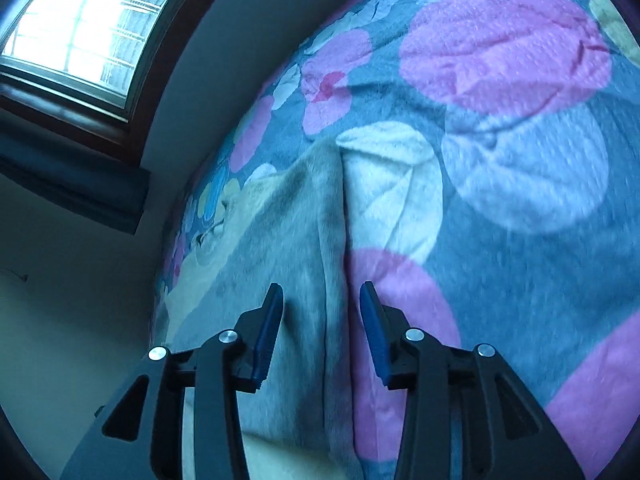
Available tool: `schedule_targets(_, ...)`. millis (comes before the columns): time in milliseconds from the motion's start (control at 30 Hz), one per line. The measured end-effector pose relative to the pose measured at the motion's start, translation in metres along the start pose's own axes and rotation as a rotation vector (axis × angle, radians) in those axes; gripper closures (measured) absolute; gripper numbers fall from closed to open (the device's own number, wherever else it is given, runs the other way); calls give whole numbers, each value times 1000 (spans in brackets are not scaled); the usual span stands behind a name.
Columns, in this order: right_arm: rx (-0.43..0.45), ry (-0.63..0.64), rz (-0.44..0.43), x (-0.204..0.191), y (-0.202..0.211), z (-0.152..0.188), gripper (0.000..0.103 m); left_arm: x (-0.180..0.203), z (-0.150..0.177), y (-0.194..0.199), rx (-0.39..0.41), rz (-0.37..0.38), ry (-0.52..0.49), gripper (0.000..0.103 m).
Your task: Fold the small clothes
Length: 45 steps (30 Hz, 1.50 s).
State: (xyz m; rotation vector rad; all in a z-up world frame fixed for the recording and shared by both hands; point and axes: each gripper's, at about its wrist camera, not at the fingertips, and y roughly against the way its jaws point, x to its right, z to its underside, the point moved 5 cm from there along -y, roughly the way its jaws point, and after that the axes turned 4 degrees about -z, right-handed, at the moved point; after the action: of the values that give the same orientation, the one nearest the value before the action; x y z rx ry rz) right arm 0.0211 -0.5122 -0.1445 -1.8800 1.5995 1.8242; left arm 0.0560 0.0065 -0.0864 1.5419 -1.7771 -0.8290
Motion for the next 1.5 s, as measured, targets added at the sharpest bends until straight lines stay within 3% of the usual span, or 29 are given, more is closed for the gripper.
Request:
schedule_targets(67,-13,38,79,8,-5,7,90,0,1,2,2,2,0,2)
schedule_targets(167,11,-28,8,21,-5,5,94,1,2,5,16,0,-10,2)
schedule_targets(233,23,3,8,15,-1,4,93,0,3,8,23,-1,-10,2)
schedule_targets(333,42,8,21,7,15,12,82,-6,3,10,21,1,-5,2)
schedule_targets(367,45,16,24,4,22,17,68,-7,3,12,24,0,-3,2)
schedule_targets(400,56,25,31,1,30,23,45,-10,3,13,28,-2,-1,2)
schedule_targets(467,99,53,41,-5,53,38,31,-15,2,15,35,-5,3,2)
schedule_targets(600,126,45,30,2,91,75,26,-27,1,19,41,-6,21,2)
schedule_targets(767,133,30,94,22,116,122,25,-44,3,20,41,-12,37,2)
schedule_targets(833,156,48,73,27,120,130,25,-54,4,19,36,-9,55,2)
schedule_targets(1033,197,117,45,24,120,132,20,-99,7,10,10,27,152,2)
schedule_targets(1500,204,117,54,19,119,137,14,-272,-13,-6,56,-76,358,2)
